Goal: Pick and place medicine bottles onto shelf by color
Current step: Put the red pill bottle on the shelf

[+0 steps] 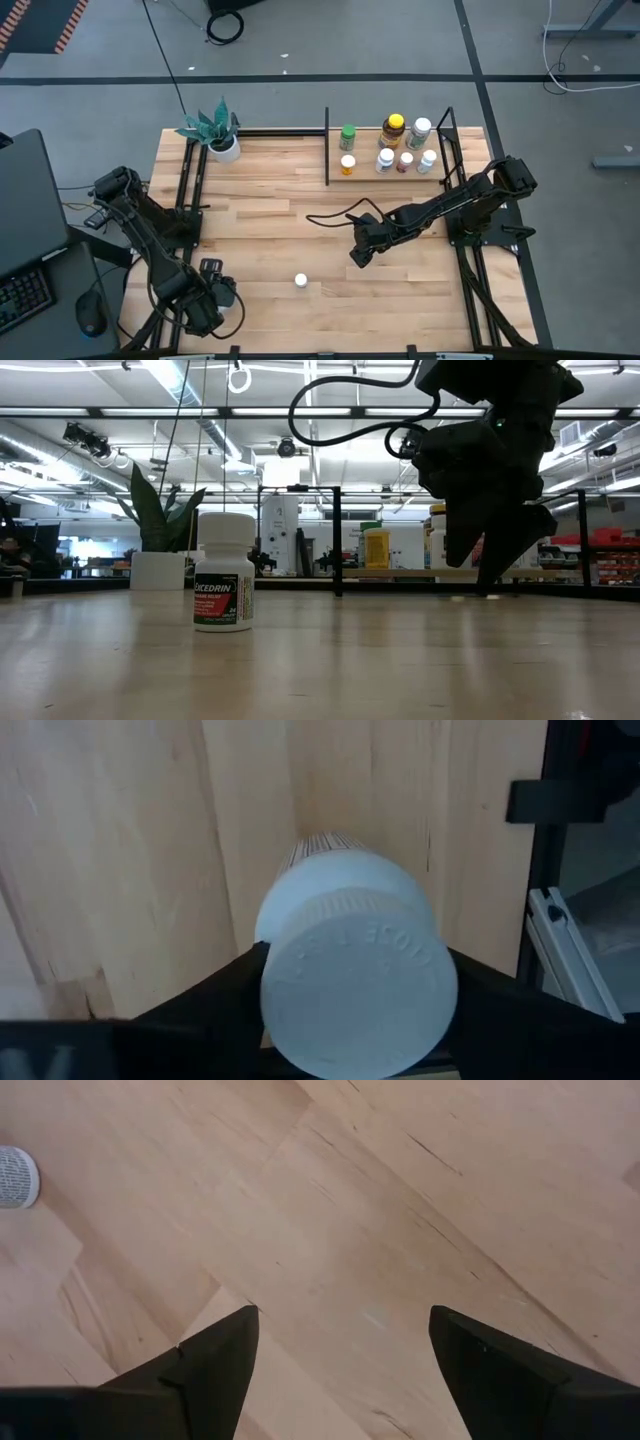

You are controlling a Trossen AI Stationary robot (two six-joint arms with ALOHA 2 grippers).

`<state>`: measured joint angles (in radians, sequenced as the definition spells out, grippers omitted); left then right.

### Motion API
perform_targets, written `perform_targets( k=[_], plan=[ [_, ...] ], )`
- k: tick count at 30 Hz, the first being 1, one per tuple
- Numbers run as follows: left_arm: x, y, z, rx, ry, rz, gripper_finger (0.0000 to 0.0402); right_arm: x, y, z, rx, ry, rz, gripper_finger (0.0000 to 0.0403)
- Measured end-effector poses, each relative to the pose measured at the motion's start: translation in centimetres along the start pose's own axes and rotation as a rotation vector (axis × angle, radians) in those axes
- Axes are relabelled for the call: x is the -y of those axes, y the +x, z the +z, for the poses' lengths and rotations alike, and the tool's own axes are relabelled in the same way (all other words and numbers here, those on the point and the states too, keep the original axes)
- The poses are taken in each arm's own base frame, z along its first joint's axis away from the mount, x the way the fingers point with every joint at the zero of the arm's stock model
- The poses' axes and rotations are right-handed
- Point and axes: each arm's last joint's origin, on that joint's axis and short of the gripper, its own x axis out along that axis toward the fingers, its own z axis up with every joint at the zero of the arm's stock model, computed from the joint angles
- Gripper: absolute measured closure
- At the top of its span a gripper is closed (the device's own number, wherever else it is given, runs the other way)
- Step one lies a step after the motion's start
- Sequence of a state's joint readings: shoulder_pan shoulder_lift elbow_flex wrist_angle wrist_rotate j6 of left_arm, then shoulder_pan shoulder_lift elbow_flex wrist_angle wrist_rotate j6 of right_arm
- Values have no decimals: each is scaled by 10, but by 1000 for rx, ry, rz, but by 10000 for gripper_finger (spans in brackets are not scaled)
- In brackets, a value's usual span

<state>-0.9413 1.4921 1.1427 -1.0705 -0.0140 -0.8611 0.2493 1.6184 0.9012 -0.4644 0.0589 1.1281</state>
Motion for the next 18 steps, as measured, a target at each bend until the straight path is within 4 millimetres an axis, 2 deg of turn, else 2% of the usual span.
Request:
perform_targets(
  k=[4,7,10,18],
  plan=[
    [-2,0,-1,-23,48,7,159,0,0,0,-1,6,1,103],
    [-11,-2,-2,-82,108,53,159,0,0,-1,-34,16,16,103],
    [-29,-8,-2,-128,149,131,159,-1,0,-3,-82,33,37,103],
    [-89,-38,24,22,109,185,158,-5,-1,-12,-110,40,47,103]
  ],
)
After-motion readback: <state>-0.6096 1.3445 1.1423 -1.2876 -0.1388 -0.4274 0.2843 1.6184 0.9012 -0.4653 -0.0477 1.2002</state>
